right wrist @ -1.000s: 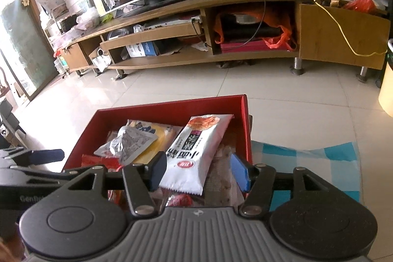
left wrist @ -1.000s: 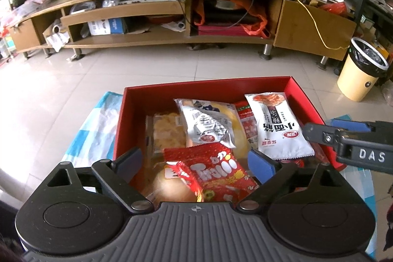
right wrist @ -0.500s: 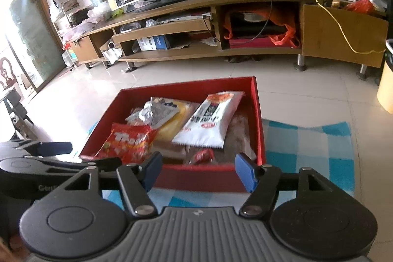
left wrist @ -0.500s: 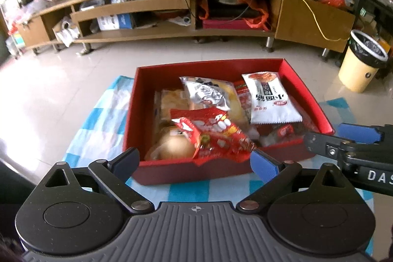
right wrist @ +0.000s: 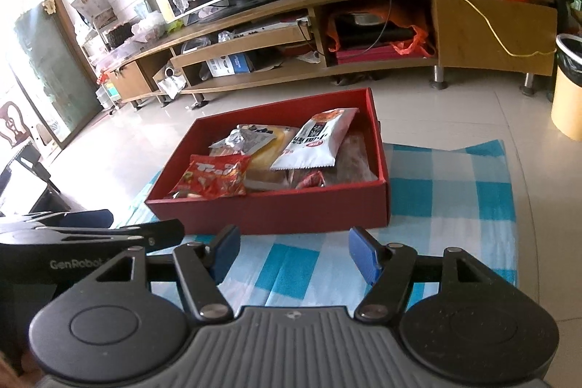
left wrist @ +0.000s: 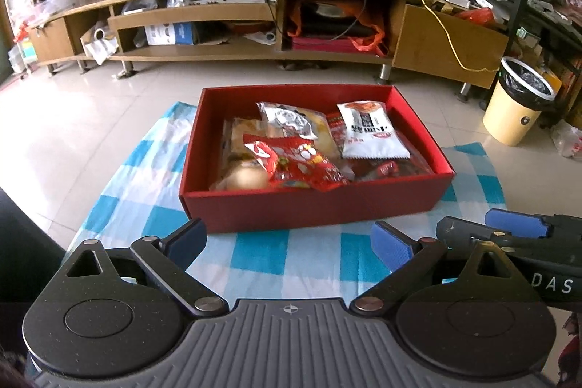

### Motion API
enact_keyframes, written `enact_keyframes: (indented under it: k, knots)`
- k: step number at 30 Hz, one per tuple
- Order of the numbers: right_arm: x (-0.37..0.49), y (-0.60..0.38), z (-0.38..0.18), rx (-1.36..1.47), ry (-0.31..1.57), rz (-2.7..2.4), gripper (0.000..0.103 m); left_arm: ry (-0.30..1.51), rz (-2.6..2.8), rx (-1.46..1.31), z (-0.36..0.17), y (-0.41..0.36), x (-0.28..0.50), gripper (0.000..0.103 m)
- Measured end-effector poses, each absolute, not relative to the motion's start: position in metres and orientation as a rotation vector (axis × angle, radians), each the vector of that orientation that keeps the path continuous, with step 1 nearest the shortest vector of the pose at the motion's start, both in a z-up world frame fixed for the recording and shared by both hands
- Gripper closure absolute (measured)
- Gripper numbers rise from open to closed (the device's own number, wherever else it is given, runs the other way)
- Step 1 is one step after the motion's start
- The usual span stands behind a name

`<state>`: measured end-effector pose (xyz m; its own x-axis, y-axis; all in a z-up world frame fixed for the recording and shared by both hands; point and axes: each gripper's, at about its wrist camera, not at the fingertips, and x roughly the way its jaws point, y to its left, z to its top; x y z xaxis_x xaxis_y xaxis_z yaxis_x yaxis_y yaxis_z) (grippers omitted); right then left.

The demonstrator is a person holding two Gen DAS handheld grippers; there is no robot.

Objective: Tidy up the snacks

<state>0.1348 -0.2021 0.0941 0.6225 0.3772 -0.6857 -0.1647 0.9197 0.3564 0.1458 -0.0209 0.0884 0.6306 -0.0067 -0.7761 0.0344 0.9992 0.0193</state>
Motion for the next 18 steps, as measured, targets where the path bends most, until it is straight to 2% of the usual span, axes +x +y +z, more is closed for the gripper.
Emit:
enact_keyframes:
  k: [18]
  knots:
    - [0.105, -0.209, 0.099, 0.300, 0.833, 0.326, 0.038, 0.872, -0.050, 0.026, 0.090, -0.024, 0.118, 0.004]
